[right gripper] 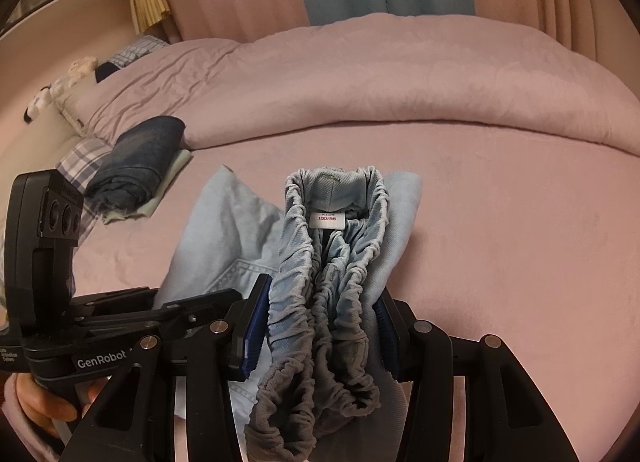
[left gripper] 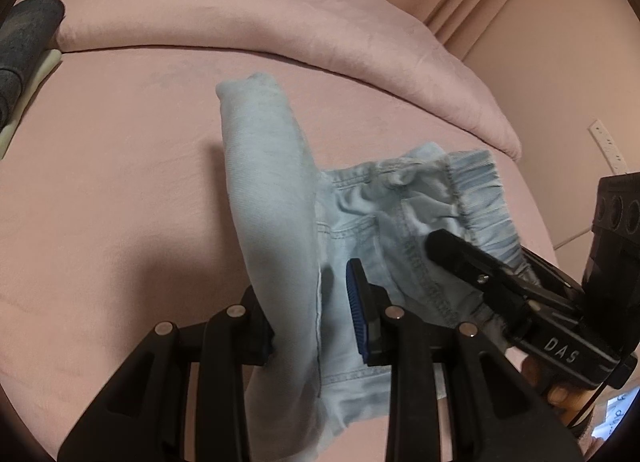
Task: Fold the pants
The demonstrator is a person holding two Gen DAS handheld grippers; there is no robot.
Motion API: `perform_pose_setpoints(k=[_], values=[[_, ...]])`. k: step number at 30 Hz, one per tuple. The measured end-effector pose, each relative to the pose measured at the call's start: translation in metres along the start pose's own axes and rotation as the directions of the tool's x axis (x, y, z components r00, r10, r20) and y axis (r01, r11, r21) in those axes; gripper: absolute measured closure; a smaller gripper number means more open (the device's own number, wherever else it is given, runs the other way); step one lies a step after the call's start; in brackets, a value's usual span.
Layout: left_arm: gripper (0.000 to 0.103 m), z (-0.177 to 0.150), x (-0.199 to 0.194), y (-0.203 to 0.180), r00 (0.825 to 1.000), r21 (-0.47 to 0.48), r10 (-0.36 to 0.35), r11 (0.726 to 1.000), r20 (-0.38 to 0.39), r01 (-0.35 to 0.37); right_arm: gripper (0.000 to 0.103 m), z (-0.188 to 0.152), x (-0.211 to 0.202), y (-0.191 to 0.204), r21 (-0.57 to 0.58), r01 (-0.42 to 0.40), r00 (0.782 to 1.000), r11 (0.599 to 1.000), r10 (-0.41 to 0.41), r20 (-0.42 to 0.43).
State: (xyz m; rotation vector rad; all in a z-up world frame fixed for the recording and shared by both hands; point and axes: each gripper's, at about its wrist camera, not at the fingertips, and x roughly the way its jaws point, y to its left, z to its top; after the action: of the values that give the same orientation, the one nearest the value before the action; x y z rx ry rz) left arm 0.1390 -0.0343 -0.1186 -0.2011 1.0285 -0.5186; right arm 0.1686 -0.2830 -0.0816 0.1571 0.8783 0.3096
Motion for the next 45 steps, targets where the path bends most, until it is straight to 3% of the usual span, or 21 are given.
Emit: perform_pose_setpoints(k=[7, 10, 12, 15, 17, 20, 23, 27, 31, 35, 37, 45], values=[[0.07, -0.003, 0.014, 0.015, 0.989, 0.011, 0.144, 0.989, -0.041, -0.144, 0.052, -0.003, 0.011, -0.021, 0.053, 0.046, 0.998, 0.998, -0.044, -0.039], [0.06, -0.004, 0.019, 0.023, 0.983, 0.006, 0.177, 0.984, -0.055, -0.177, 0.05, -0.007, 0.019, -0.032, 0.071, 0.084, 0.995, 0.994, -0.079, -0.068], [0.055, -0.004, 0.021, 0.028, 0.98, 0.0, 0.187, 0.982, -0.062, -0.187, 0.042, -0.011, 0.023, -0.038, 0.075, 0.119, 0.99, 0.99, -0.113, -0.082], [0.039, -0.005, 0.022, 0.031, 0.971, 0.009, 0.233, 0.973, -0.063, -0.232, 0.028, -0.017, 0.026, -0.048, 0.074, 0.179, 0.98, 0.981, -0.171, -0.097], [0.026, -0.006, 0.023, 0.032, 0.961, 0.022, 0.269, 0.963, -0.057, -0.268, 0.025, -0.019, 0.026, -0.054, 0.086, 0.17, 0.982, 0.982, -0.162, -0.092], [0.018, -0.008, 0.024, 0.035, 0.952, 0.029, 0.302, 0.953, -0.056, -0.3, 0.021, -0.021, 0.027, -0.058, 0.096, 0.164, 0.984, 0.982, -0.156, -0.09], [0.018, -0.01, 0.019, 0.032, 0.945, 0.041, 0.322, 0.947, -0.055, -0.32, 0.021, -0.021, 0.019, -0.056, 0.1, 0.168, 0.985, 0.981, -0.162, -0.067], [0.017, -0.018, 0.005, 0.025, 0.929, 0.075, 0.369, 0.927, -0.034, -0.366, 0.021, -0.018, -0.005, -0.045, 0.045, 0.249, 0.968, 0.967, -0.25, 0.012], [0.003, -0.03, -0.002, 0.016, 0.926, 0.092, 0.375, 0.924, -0.024, -0.372, 0.021, -0.021, -0.024, -0.037, -0.008, 0.275, 0.961, 0.961, -0.275, 0.039], [0.001, -0.041, 0.013, 0.015, 0.903, 0.105, 0.427, 0.901, -0.052, -0.42, 0.021, -0.032, -0.014, -0.041, -0.028, 0.306, 0.952, 0.952, -0.306, -0.016], [0.0, -0.043, 0.015, 0.018, 0.904, 0.088, 0.424, 0.904, -0.059, -0.419, 0.021, -0.039, -0.001, -0.047, -0.027, 0.315, 0.946, 0.949, -0.316, -0.07], [0.001, -0.044, 0.009, 0.015, 0.903, 0.068, 0.425, 0.904, -0.058, -0.422, 0.021, -0.04, 0.0, -0.055, 0.005, 0.301, 0.951, 0.954, -0.3, -0.079]])
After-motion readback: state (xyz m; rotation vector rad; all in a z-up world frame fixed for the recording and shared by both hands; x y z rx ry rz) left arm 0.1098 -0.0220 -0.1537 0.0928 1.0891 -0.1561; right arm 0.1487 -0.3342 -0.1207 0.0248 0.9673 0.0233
